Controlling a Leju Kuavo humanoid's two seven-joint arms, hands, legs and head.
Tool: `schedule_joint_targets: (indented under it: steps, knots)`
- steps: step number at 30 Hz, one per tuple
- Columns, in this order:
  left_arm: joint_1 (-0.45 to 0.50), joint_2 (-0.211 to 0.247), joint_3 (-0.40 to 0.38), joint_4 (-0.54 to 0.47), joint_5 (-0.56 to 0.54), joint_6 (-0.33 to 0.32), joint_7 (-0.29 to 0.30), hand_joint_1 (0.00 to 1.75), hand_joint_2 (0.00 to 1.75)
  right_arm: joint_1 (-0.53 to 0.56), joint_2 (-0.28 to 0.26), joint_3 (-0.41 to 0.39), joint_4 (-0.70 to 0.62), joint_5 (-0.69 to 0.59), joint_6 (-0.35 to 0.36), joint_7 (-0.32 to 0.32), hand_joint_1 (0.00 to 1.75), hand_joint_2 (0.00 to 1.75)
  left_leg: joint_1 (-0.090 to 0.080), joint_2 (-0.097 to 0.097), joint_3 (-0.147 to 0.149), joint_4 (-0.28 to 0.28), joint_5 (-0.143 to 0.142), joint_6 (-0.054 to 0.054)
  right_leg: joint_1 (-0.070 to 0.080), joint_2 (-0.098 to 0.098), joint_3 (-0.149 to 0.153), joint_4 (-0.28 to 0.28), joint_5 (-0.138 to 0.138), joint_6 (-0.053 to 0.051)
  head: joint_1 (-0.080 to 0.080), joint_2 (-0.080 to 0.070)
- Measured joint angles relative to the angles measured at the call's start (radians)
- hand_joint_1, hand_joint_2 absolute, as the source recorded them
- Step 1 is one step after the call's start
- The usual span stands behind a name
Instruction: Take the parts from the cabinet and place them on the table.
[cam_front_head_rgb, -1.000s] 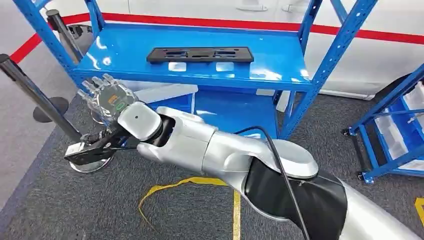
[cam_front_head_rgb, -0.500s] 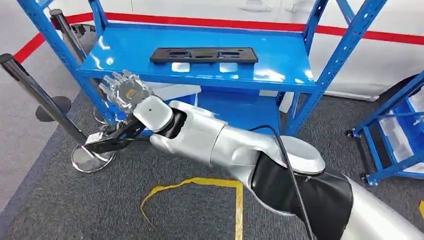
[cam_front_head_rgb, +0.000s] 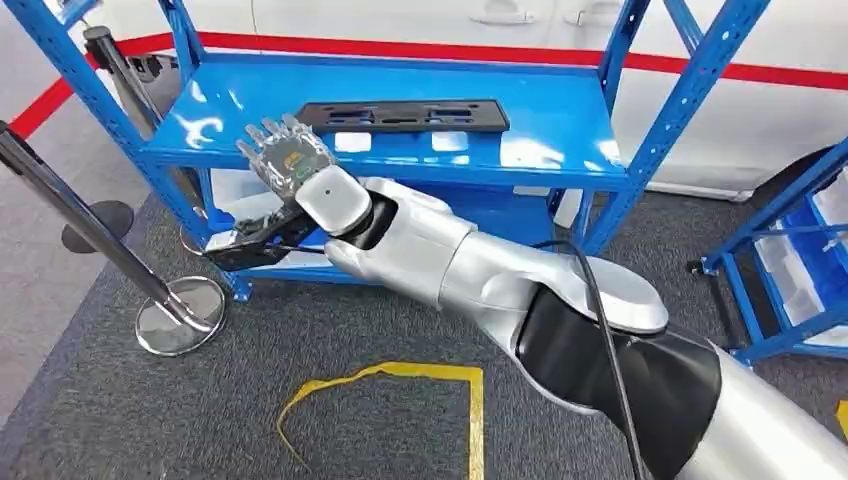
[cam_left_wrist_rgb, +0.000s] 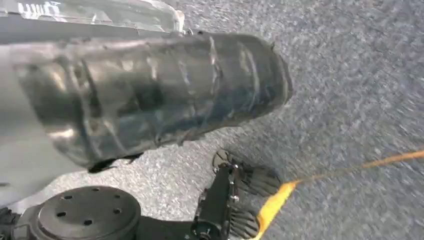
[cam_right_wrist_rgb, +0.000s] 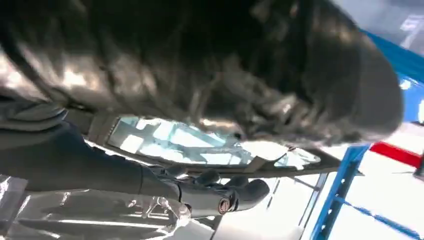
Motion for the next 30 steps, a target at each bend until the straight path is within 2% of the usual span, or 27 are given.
schedule_joint_targets:
  steps: [1, 3, 4, 6, 7, 8, 9, 10, 12, 13, 14, 15, 16, 18, 19, 21, 22, 23, 24, 25, 27, 29, 30]
  knots:
    - [0.001, 0.0, 0.0, 0.0, 0.0, 0.0, 0.0, 0.0, 0.0, 0.002, -0.002, 0.0, 0.0, 0.0, 0.0, 0.0, 0.0, 0.0, 0.0, 0.0, 0.0, 0.002, -0.003, 0.004, -0.001, -0.001, 0.002, -0.003, -0.002, 0.004, -0.001, 0.0]
    - [0.003, 0.0, 0.0, 0.0, -0.001, -0.001, 0.002, 0.0, 0.0, 0.001, -0.006, -0.001, 0.0, 0.0, -0.003, 0.0, 0.0, 0.0, 0.01, 0.0, 0.014, -0.01, -0.001, 0.017, -0.002, -0.004, 0.001, 0.009, -0.019, 0.018, -0.001, 0.0]
    - [0.003, 0.0, 0.0, 0.0, -0.002, -0.001, 0.002, 0.0, 0.0, 0.0, -0.01, -0.005, 0.0, -0.003, -0.008, 0.0, 0.0, 0.0, 0.009, 0.0, 0.02, -0.013, -0.005, 0.023, -0.001, -0.006, -0.015, 0.051, -0.039, 0.023, 0.002, 0.0]
    - [0.002, 0.001, 0.0, 0.0, -0.002, -0.003, 0.002, 0.0, 0.0, 0.002, -0.018, -0.015, 0.0, -0.006, -0.012, 0.0, 0.0, 0.0, 0.008, 0.0, 0.028, -0.013, -0.01, 0.033, -0.005, -0.007, -0.098, 0.206, -0.1, 0.026, 0.001, 0.0]
    - [0.001, 0.002, 0.0, 0.0, -0.002, -0.003, 0.002, 0.0, 0.0, 0.007, -0.021, -0.018, 0.0, -0.007, -0.012, 0.0, 0.0, 0.0, 0.007, 0.0, 0.03, -0.013, -0.014, 0.036, -0.007, -0.007, -0.142, 0.278, -0.12, 0.028, 0.002, 0.0]
    - [0.001, 0.002, 0.0, 0.0, 0.0, -0.003, 0.001, 0.0, 0.0, 0.012, -0.028, -0.018, 0.0, -0.007, -0.01, 0.0, 0.0, 0.0, 0.008, 0.0, 0.033, -0.012, -0.017, 0.036, -0.008, -0.007, -0.174, 0.317, -0.118, 0.028, 0.001, 0.0]
    - [0.002, 0.002, 0.0, 0.0, 0.0, -0.004, 0.002, 0.0, 0.0, 0.016, -0.034, -0.019, 0.0, -0.007, -0.009, 0.002, 0.0, 0.0, 0.008, -0.001, 0.038, -0.012, -0.02, 0.036, -0.009, -0.007, -0.176, 0.3, -0.087, 0.029, 0.002, 0.0]
    - [0.002, 0.001, -0.001, 0.0, 0.002, -0.004, 0.002, 0.0, 0.0, 0.017, -0.042, -0.021, 0.001, -0.007, -0.008, 0.004, 0.0, 0.0, 0.009, -0.003, 0.042, -0.01, -0.024, 0.034, -0.01, -0.008, -0.156, 0.244, -0.045, 0.027, 0.002, 0.0]
    - [0.002, 0.001, -0.002, 0.0, 0.002, -0.003, 0.009, 0.0, 0.0, 0.016, -0.057, -0.025, 0.002, -0.006, -0.008, 0.005, 0.0, 0.0, 0.01, -0.006, 0.051, -0.006, -0.035, 0.026, -0.009, -0.008, -0.079, 0.064, 0.055, 0.019, 0.002, 0.0]
    - [0.002, 0.002, -0.002, 0.0, 0.002, -0.002, 0.015, 0.0, 0.0, 0.015, -0.065, -0.026, 0.002, -0.005, -0.007, 0.005, 0.0, 0.0, 0.003, -0.008, 0.05, 0.001, -0.042, 0.018, -0.003, -0.006, -0.055, 0.017, 0.052, 0.017, 0.0, 0.0]
    - [0.001, 0.002, -0.002, 0.0, 0.002, -0.001, 0.021, 0.0, 0.0, 0.015, -0.067, -0.027, 0.002, -0.005, -0.006, 0.005, 0.0, 0.0, 0.002, -0.009, 0.048, 0.002, -0.043, 0.015, -0.008, -0.005, -0.051, 0.008, 0.048, 0.013, -0.001, 0.0]
    - [0.001, 0.003, -0.003, 0.0, 0.002, -0.001, 0.024, 0.0, 0.0, 0.017, -0.071, -0.027, 0.002, -0.005, -0.004, 0.005, 0.0, 0.0, 0.003, -0.008, 0.048, -0.001, -0.043, 0.011, -0.004, -0.003, -0.052, 0.006, 0.047, 0.012, 0.0, 0.0]
    - [0.002, 0.003, -0.003, 0.0, 0.002, -0.001, 0.027, 0.0, 0.0, 0.018, -0.077, -0.027, 0.002, -0.005, -0.002, 0.005, 0.0, 0.0, 0.005, -0.007, 0.05, -0.005, -0.044, 0.006, -0.001, -0.001, -0.052, 0.007, 0.045, 0.007, 0.001, 0.0]
    - [0.003, 0.004, -0.005, 0.0, 0.003, -0.002, 0.036, 0.0, 0.0, 0.018, -0.082, -0.027, 0.002, -0.004, 0.002, 0.006, 0.0, 0.0, 0.006, -0.005, 0.046, -0.001, -0.056, -0.005, -0.01, -0.001, -0.043, -0.006, 0.048, -0.005, 0.0, 0.0]
    - [0.002, 0.004, -0.006, 0.0, 0.005, -0.003, 0.039, 0.0, 0.0, 0.017, -0.085, -0.027, 0.002, -0.003, 0.004, 0.007, 0.0, 0.0, 0.007, -0.002, 0.034, 0.04, -0.08, -0.008, -0.01, -0.002, -0.039, -0.009, 0.047, -0.008, -0.005, 0.0]
    - [0.0, 0.006, -0.007, 0.0, 0.006, -0.003, 0.04, 0.0, 0.0, 0.019, -0.086, -0.029, 0.002, -0.003, 0.006, 0.007, 0.0, 0.0, 0.007, -0.002, -0.042, 0.197, -0.148, -0.013, -0.008, -0.002, -0.035, -0.008, 0.044, -0.015, -0.006, 0.0]
    - [0.001, 0.006, -0.007, 0.0, 0.008, -0.003, 0.04, 0.0, 0.0, 0.022, -0.087, -0.029, 0.002, -0.003, 0.007, 0.007, 0.0, 0.0, 0.006, -0.002, -0.081, 0.268, -0.169, -0.015, -0.006, -0.002, -0.034, -0.008, 0.041, -0.018, -0.006, 0.0]
    - [0.003, 0.006, -0.008, 0.0, 0.008, -0.003, 0.041, 0.0, 0.0, 0.026, -0.089, -0.029, 0.002, -0.003, 0.009, 0.007, 0.0, 0.0, 0.006, -0.002, -0.11, 0.31, -0.169, -0.015, -0.005, -0.002, -0.032, -0.006, 0.039, -0.02, -0.006, 0.0]
    - [0.003, 0.006, -0.01, 0.0, 0.008, -0.003, 0.041, 0.0, 0.0, 0.029, -0.09, -0.029, 0.002, -0.003, 0.009, 0.007, 0.0, 0.0, 0.006, -0.002, -0.111, 0.293, -0.141, -0.014, -0.004, -0.001, -0.029, -0.004, 0.035, -0.021, -0.006, 0.0]
    - [0.003, 0.006, -0.013, 0.0, 0.008, -0.003, 0.041, 0.0, 0.0, 0.029, -0.092, -0.029, 0.002, -0.003, 0.009, 0.007, 0.0, 0.0, 0.006, -0.002, -0.089, 0.232, -0.095, -0.012, -0.004, 0.0, -0.026, -0.002, 0.031, -0.02, -0.006, 0.0]
    - [0.002, 0.008, -0.014, 0.0, 0.008, -0.002, 0.039, 0.0, 0.0, 0.029, -0.094, -0.032, 0.002, -0.003, 0.009, 0.008, 0.0, 0.0, 0.006, -0.002, -0.009, 0.051, 0.002, -0.002, -0.003, 0.001, -0.013, -0.001, 0.022, -0.016, -0.006, 0.0]
    - [0.0, 0.009, -0.015, 0.0, 0.008, -0.001, 0.034, 0.0, 0.0, 0.027, -0.097, -0.037, 0.002, -0.003, 0.009, 0.008, 0.0, 0.0, -0.005, -0.002, 0.02, -0.01, -0.013, 0.009, 0.001, 0.003, -0.017, 0.001, 0.019, -0.007, -0.006, 0.0]
    - [-0.001, 0.009, -0.016, 0.0, 0.009, 0.0, 0.029, 0.0, 0.0, 0.03, -0.101, -0.037, 0.003, -0.003, 0.009, 0.008, 0.0, 0.0, -0.006, -0.003, 0.017, -0.002, -0.014, 0.011, -0.001, 0.002, -0.019, -0.003, 0.021, -0.001, -0.005, 0.0]
